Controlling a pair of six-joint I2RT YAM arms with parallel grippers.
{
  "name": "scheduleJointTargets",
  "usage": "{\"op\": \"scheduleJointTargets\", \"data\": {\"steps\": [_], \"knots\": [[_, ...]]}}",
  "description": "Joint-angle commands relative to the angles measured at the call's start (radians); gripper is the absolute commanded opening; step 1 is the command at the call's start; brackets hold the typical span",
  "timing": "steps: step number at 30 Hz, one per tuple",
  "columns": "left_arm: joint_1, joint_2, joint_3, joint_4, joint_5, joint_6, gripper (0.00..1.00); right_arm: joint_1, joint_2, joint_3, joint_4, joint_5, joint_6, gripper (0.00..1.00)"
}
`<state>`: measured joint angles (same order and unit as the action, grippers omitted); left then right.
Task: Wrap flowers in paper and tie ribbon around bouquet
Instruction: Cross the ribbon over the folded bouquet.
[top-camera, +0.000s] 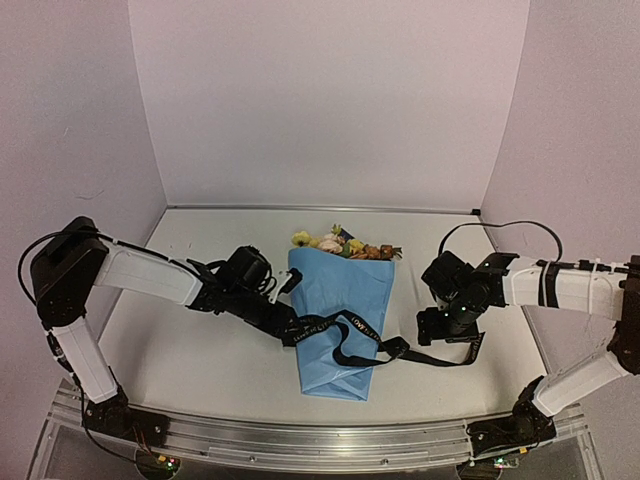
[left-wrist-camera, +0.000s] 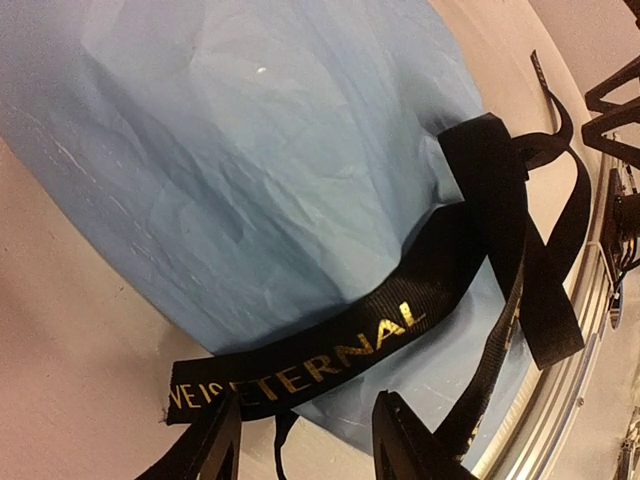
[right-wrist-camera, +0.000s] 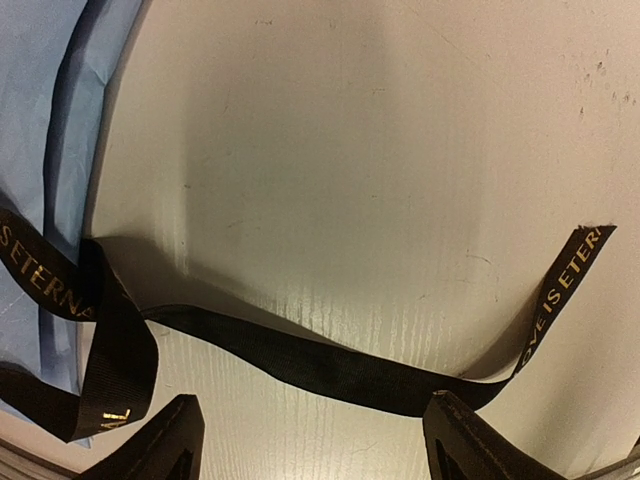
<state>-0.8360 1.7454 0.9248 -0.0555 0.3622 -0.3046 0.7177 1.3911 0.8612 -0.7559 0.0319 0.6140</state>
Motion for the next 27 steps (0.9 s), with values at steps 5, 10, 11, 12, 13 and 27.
{"op": "scheduleJointTargets", "data": {"steps": [5,10,11,12,13,27], "knots": [[-0.003,0.034,0.089,-0.008,-0.106,0.019,0.48,-0.004,-0.043,-0.024,0.004,0.018,0.009,0.77],[-0.003,0.054,0.113,-0.006,-0.098,0.017,0.41,-0.005,-0.058,-0.036,0.004,0.027,0.006,0.78],[-0.003,0.054,0.114,-0.004,-0.098,0.016,0.39,-0.007,-0.060,-0.038,0.004,0.028,0.005,0.78],[-0.003,0.053,0.114,-0.001,-0.099,0.016,0.36,-0.007,-0.061,-0.039,0.004,0.029,0.005,0.78],[-0.003,0.051,0.114,0.000,-0.101,0.015,0.32,-0.008,-0.062,-0.039,0.004,0.031,0.006,0.77],[-0.002,0.030,0.114,0.024,-0.170,0.010,0.00,-0.037,-0.115,-0.090,-0.010,0.128,0.026,0.80]]}}
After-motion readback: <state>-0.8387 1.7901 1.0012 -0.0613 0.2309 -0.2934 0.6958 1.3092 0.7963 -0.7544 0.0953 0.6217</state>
